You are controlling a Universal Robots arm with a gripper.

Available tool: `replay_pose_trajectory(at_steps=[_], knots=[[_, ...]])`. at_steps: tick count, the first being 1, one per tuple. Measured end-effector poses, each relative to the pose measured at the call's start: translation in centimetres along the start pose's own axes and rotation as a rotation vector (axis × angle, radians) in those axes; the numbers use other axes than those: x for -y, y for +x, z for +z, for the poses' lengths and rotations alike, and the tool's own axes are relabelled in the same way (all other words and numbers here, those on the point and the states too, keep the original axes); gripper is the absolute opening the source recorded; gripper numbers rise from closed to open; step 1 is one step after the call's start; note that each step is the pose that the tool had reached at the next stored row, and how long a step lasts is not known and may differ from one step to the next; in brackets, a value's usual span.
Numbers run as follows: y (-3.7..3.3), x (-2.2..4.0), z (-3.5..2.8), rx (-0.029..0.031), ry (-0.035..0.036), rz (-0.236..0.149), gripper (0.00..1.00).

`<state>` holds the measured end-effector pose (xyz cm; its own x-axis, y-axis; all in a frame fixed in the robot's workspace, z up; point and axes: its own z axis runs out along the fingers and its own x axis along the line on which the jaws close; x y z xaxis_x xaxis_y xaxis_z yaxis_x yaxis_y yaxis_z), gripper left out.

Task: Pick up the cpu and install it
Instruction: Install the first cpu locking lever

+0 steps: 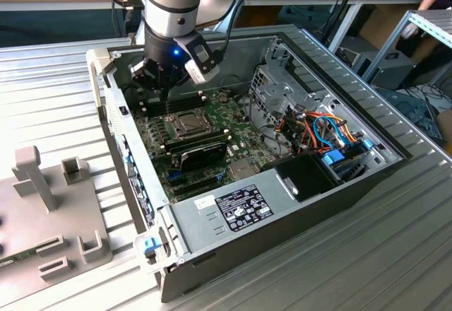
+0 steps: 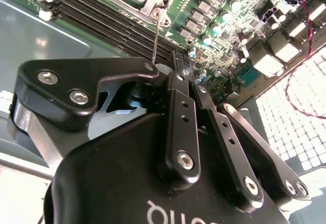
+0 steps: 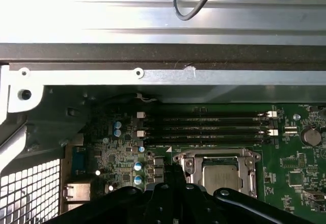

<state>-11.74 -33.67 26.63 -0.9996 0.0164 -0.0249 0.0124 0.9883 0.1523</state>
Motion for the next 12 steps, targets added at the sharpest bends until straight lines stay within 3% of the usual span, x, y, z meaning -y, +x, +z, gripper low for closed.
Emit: replay_pose_trajectory(at_steps=[2,4,6,7,12], knots=[[0.11,0.02,0.09,0.0000,-0.0070,0.000,0.11],[0.19,0.02,0.12,-0.0002,-0.0202,0.001,0.11],[0.28,0.02,0.13,-0.0006,-0.0562,0.002,0.11],[0.29,0.02,0.14,-0.0006,-0.0630,0.002,0.11],[0.29,0.02,0.13,-0.0007,-0.0634,0.002,0.11]])
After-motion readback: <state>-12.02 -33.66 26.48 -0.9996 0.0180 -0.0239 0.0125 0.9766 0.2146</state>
